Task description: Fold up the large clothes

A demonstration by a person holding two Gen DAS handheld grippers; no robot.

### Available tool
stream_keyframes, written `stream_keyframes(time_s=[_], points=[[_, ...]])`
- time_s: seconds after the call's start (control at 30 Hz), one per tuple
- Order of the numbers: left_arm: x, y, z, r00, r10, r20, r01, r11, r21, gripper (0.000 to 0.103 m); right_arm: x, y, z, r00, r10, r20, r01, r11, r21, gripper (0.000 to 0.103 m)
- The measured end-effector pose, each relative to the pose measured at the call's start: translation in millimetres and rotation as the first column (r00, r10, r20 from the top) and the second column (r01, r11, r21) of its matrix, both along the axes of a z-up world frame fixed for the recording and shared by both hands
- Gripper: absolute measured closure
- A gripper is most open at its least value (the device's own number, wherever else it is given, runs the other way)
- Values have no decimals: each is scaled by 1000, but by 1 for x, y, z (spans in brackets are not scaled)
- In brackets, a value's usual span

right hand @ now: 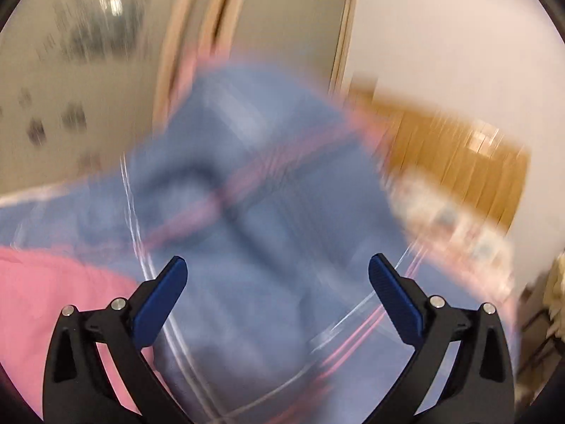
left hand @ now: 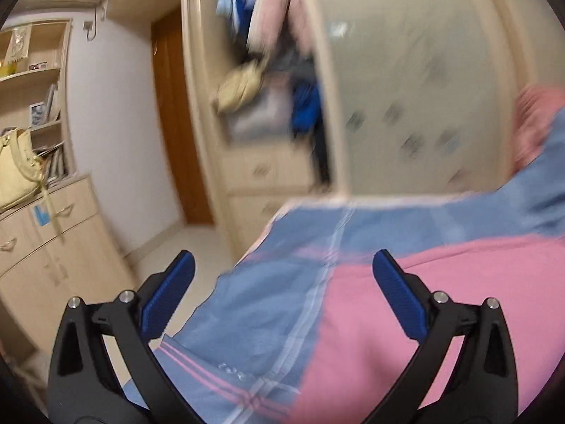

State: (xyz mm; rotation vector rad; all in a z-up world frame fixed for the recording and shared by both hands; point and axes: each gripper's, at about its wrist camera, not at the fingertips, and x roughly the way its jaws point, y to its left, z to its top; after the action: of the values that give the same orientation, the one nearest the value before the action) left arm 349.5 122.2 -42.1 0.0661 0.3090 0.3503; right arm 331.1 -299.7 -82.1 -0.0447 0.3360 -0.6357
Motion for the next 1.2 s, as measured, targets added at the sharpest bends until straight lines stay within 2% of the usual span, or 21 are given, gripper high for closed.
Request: stream_keyframes(time_s=[0.07, 0.1, 0.17, 0.23, 0.3, 0.37, 0.47, 0.5, 0.6, 0.77, 0.87, 1.0, 1.2], points=[[-60, -24, 24, 996, -92, 21, 92, 995, -35, 2, -60, 20, 22, 989, 135, 60, -137, 990, 38, 1], [-89, -37, 31, 987, -158, 7, 158, 986, -57, 2, -96, 34, 31, 970, 229, 77, -234, 970, 64, 1], [-133, -57, 34, 966, -258, -20, 254, 961, -107, 2, -142, 55, 39, 920, 390, 37, -391, 913, 117, 1], [-172, -77, 29, 950, -306, -58, 296, 944, -143, 2, -182, 75, 39, 871, 492, -16, -481, 858, 182, 1], [-204, -96, 22, 939, -332, -90, 319, 939, -131, 2, -216, 91, 37, 845, 533, -37, -513, 830, 220, 1], [-228, -109, 13, 941, -323, -97, 315, 945, -92, 2, -246, 104, 27, 800, 596, -63, -563, 783, 264, 1], [-249, -121, 6, 934, -342, -105, 335, 939, -77, 2, -275, 113, 14, 769, 634, -81, -577, 743, 338, 1], [-252, -122, 2, 928, -353, -117, 345, 935, -84, 2, -280, 115, 11, 764, 640, -83, -582, 739, 339, 1], [-268, -125, -7, 921, -363, -140, 351, 931, -102, 2, -296, 109, 10, 788, 604, -114, -549, 775, 311, 1], [-288, -131, -15, 911, -388, -141, 369, 918, -145, 2, -306, 89, 17, 803, 590, -80, -530, 769, 358, 1], [-296, -135, -14, 911, -388, -137, 371, 919, -137, 2, -313, 86, 23, 795, 602, -73, -544, 761, 354, 1], [-304, -133, -8, 908, -404, -115, 384, 909, -162, 2, -319, 89, 25, 774, 630, -59, -570, 735, 367, 1], [-312, -124, -2, 919, -386, -85, 368, 914, -171, 2, -323, 99, 26, 762, 644, -68, -585, 730, 353, 1]])
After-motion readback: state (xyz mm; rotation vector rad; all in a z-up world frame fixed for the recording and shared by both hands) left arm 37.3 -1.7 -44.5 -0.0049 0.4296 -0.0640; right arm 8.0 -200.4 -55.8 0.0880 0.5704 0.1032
